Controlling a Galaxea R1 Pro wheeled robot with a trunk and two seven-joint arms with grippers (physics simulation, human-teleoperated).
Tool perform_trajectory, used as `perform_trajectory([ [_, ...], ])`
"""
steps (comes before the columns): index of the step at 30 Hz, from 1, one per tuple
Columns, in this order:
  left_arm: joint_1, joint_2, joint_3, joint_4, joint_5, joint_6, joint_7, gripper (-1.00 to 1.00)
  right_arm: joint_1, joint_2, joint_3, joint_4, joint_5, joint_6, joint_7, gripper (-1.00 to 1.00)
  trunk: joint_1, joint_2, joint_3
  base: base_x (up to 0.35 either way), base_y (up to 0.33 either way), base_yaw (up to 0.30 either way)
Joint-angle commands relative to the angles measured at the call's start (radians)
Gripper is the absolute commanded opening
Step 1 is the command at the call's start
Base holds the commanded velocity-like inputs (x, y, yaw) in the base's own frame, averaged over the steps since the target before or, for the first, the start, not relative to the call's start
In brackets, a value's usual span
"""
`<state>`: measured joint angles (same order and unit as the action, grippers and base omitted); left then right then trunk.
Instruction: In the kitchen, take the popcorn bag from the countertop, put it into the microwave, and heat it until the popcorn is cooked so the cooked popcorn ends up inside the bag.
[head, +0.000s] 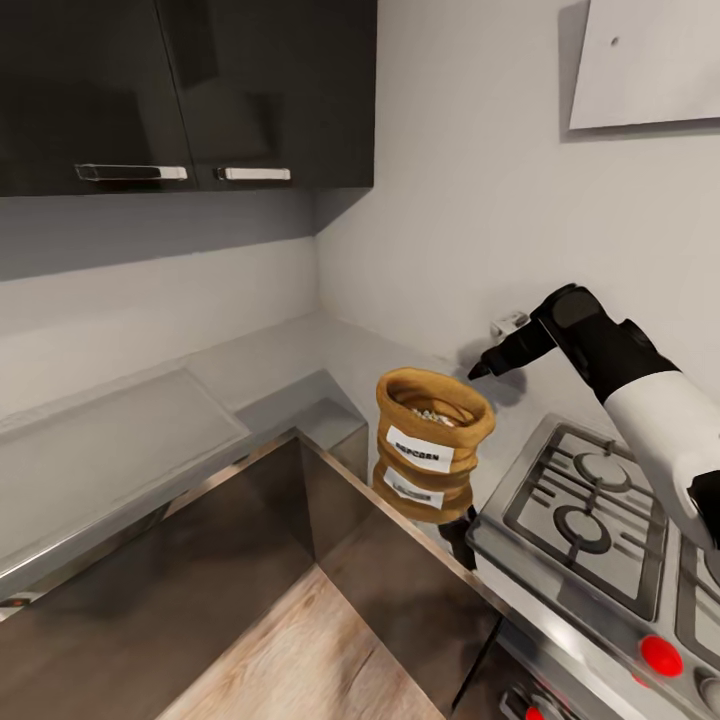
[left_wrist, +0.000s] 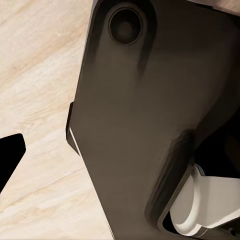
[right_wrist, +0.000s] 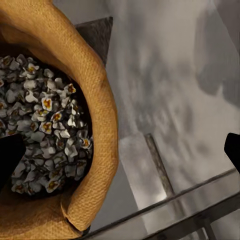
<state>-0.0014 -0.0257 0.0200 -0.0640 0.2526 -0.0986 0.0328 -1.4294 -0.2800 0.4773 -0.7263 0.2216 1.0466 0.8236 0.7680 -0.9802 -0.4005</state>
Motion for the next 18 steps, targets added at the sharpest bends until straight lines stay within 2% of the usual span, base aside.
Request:
perform_trajectory([
  [1, 0.000, 0.000, 0.001, 0.000, 0.002, -0.003, 0.002, 1.00, -0.001, 0.000, 0.004, 0.000, 0.010, 0.001, 0.011, 1.00, 0.000, -0.001, -0.001, 0.021, 0.000, 0.000],
  [10, 0.000, 0.000, 0.001, -0.001, 0.002, -0.003, 0.002, 1.00, -0.001, 0.025, 0.004, 0.007, 0.005, 0.001, 0.014, 1.00, 0.000, -0.001, -0.001, 0.003, 0.000, 0.000],
  [13, 0.000, 0.000, 0.001, 0.000, 0.002, -0.003, 0.002, 1.00, -0.001, 0.056, 0.002, 0.009, 0.006, 0.001, 0.012, 1.00, 0.000, -0.001, -0.001, 0.000, 0.000, 0.000],
  [18, 0.000, 0.000, 0.001, -0.001, 0.002, -0.003, 0.002, 1.00, 0.001, 0.068, -0.002, 0.048, 0.001, 0.001, 0.008, 1.00, 0.000, -0.001, -0.001, 0.000, 0.000, 0.000],
])
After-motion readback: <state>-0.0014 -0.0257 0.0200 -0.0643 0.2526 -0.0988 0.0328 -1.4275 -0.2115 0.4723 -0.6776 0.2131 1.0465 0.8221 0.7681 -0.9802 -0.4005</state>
